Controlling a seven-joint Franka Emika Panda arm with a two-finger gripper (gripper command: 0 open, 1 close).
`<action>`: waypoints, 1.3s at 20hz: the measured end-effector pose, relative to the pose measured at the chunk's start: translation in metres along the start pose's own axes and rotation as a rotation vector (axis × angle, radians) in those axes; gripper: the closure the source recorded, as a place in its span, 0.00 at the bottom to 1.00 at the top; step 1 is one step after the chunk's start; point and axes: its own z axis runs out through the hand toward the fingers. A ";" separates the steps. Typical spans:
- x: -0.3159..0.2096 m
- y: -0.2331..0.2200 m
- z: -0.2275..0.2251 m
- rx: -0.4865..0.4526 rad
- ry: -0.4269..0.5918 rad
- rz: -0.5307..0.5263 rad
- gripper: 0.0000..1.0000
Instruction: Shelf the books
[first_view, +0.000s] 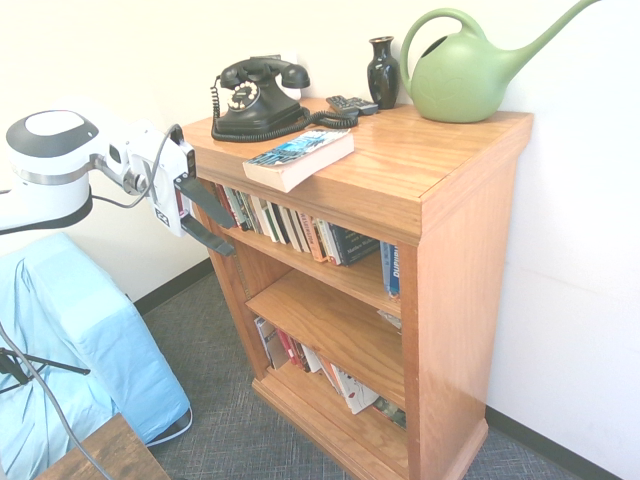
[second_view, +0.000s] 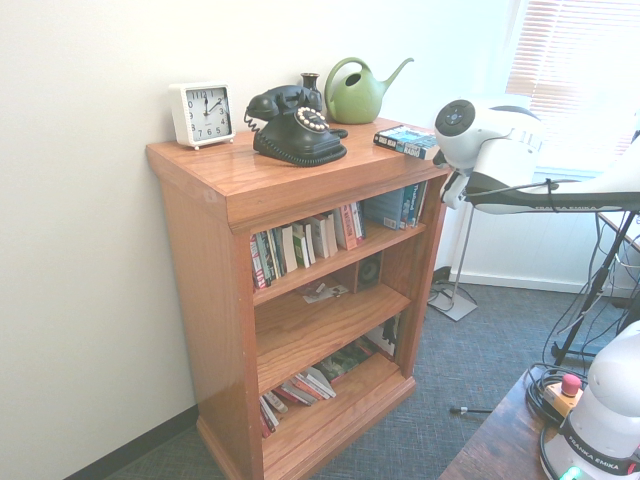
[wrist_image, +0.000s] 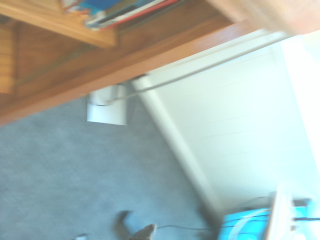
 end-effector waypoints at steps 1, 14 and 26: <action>0.001 -0.002 -0.004 -0.016 0.019 -0.007 0.00; 0.041 -0.045 -0.018 -0.109 0.213 -0.032 0.00; 0.074 -0.087 -0.001 -0.135 0.228 -0.035 0.00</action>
